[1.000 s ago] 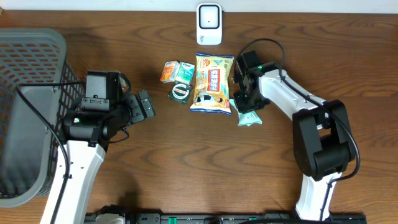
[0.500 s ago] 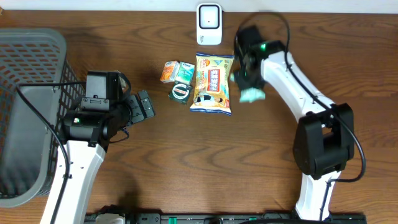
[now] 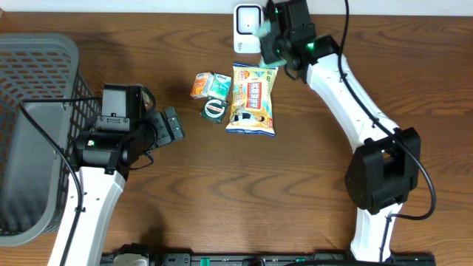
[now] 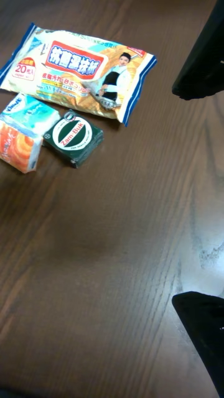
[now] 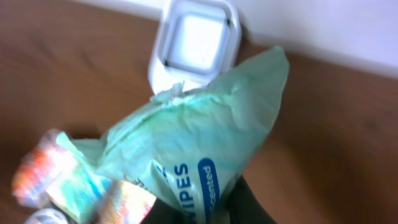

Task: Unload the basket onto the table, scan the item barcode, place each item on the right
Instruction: 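Regrasp the green wet-wipe pack and lift it toward the white scanner, then hold the wet-wipe pack in front of the scanner with the right gripper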

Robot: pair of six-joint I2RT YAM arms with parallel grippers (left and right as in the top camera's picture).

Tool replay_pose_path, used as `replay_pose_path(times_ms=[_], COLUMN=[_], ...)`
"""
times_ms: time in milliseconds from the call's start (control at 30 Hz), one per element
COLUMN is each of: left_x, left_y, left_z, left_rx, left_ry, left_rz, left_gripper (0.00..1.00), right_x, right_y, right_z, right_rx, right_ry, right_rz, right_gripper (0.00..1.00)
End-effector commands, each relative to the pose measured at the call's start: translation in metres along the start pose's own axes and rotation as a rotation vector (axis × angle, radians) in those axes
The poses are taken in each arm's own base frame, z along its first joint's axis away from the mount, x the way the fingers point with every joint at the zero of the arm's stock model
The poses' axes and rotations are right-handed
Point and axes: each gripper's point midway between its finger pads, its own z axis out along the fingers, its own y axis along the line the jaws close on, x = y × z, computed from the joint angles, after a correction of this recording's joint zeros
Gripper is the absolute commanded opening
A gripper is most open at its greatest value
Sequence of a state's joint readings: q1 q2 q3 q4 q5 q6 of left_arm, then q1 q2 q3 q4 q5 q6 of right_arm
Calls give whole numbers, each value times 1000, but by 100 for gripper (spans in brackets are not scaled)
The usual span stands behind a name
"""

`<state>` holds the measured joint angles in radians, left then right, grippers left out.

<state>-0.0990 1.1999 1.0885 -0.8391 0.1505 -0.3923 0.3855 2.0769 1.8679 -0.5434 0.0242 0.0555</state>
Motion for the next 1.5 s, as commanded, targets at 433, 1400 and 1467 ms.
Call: replay_pose_path(times_ms=[433, 1400, 1467], left_x=[-4, -4, -4], left_y=[3, 2, 2], left_z=[-2, -2, -2], left_rx=[-13, -12, -12], left_ry=[-12, -12, -12], left_rz=[-2, -2, -2], left_gripper=[98, 98, 98], right_x=[-91, -61, -56], right_y=[42, 7, 7], right_z=[52, 116, 119], right_rx=[-324, 61, 61], right_ry=[-347, -268, -251], right_rz=[163, -140, -141], right_gripper=[2, 1, 1])
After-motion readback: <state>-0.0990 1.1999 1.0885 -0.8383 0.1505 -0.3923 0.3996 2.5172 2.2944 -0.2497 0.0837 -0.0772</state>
